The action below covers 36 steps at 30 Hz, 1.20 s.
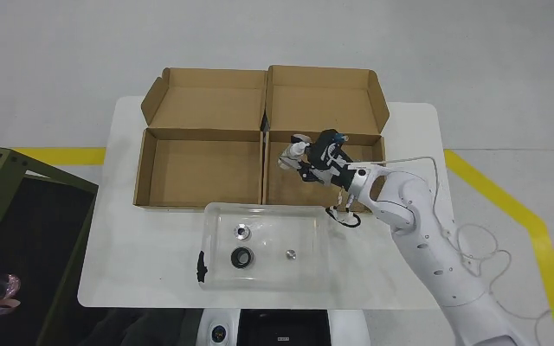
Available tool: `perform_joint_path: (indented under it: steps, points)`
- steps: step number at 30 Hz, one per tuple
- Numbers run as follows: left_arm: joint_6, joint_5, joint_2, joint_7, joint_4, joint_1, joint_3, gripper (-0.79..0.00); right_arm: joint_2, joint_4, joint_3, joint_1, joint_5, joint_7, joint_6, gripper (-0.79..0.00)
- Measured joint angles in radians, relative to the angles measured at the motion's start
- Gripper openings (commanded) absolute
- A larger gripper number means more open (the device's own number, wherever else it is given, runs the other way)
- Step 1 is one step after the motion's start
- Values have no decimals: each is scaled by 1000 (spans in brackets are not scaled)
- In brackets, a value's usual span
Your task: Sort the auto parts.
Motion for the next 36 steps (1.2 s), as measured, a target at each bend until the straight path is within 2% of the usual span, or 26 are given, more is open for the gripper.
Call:
perform_joint_path:
  steps: [11,23,24,25,27,28,29,30,36]
  points:
    - [0,0,0,0,0,0,0,0,-33,146,-96,104,-71,-6,99,-785]
    - [0,0,0,0,0,0,0,0,-64,287,-168,158,-107,-11,149,-785]
    - [0,0,0,0,0,0,0,0,-67,294,-173,162,-109,-9,153,-736]
    - [0,0,0,0,0,0,0,0,-69,301,-177,165,-107,-6,154,-600]
    - [0,0,0,0,0,0,0,0,-74,313,-184,171,-97,-3,156,-508]
    - [0,0,0,0,0,0,0,0,-76,317,-186,173,-96,-2,157,-434]
    - [0,0,0,0,0,0,0,0,-78,324,-188,175,-95,-2,157,-274]
    - [0,0,0,0,0,0,0,0,-79,329,-189,176,-93,-2,155,0]
    - [0,0,0,0,0,0,0,0,-81,315,-178,172,-77,2,129,0]
